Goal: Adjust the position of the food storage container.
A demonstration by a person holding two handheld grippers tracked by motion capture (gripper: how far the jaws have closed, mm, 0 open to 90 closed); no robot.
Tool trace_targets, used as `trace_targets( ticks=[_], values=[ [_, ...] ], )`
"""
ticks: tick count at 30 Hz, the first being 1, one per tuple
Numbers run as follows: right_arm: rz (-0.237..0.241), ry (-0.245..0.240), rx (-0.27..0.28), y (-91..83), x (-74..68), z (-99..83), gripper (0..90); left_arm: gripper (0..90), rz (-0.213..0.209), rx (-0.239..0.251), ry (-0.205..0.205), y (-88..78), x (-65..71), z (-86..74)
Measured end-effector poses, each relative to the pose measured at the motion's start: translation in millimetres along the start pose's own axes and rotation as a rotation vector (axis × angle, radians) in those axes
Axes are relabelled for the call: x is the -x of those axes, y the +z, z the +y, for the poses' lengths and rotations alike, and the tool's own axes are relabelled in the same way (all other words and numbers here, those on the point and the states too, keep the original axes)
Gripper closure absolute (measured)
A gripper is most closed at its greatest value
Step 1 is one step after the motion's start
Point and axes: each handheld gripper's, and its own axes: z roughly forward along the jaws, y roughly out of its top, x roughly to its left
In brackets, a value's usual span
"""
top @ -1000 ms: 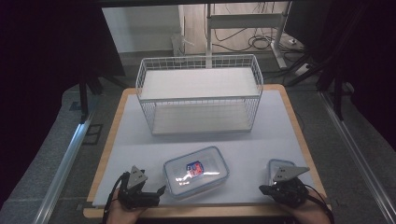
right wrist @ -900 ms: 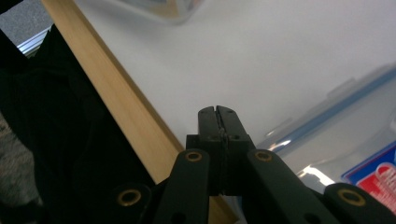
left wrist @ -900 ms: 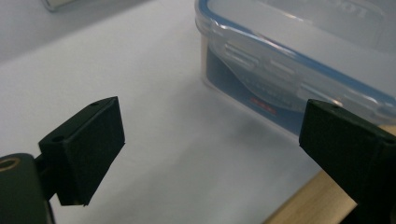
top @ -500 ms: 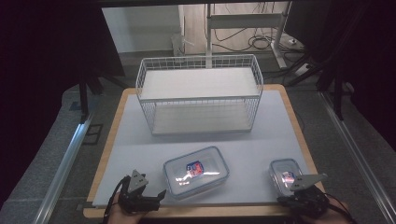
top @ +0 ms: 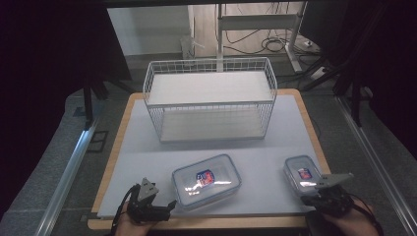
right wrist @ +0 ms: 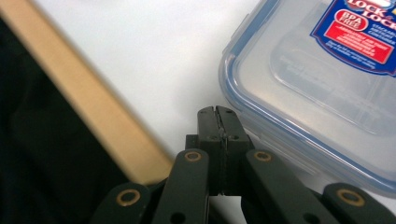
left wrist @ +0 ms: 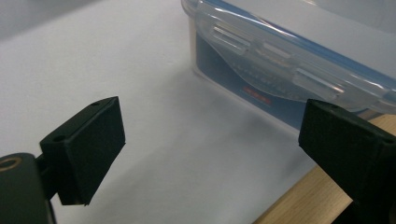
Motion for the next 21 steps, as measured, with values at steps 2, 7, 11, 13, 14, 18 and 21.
trace_targets(
  ticks=[2,7,11,13,14,18,21],
  values=[
    [-0.011,0.008,0.003,5.9,7.3,4.2,89.9,7.7,0.002,0.001,0.0,0.1,-0.7,0.1],
    [0.013,-0.002,0.048,13.3,-2.2,12.9,88.1,12.2,0.017,0.049,0.0,-9.4,-2.4,3.8],
    [0.028,-0.057,0.057,22.4,-15.2,23.3,85.2,15.2,-0.047,0.136,0.019,-18.7,-2.0,14.6],
    [0.047,-0.065,0.083,25.6,-19.9,31.2,83.7,15.2,-0.024,0.125,0.035,-17.6,-1.4,20.3],
    [0.051,-0.074,0.1,26.7,-22.3,35.3,82.8,15.1,-0.015,0.115,0.044,-16.2,-1.0,21.7],
    [0.071,-0.11,0.16,30.3,-33.5,55.3,81.5,15.3,-0.017,0.078,0.043,-13.1,0.9,18.4],
    [0.064,-0.143,0.205,38.1,-40.8,74.5,81.7,21.7,-0.005,0.036,0.041,-15.3,1.7,8.0]
  ],
)
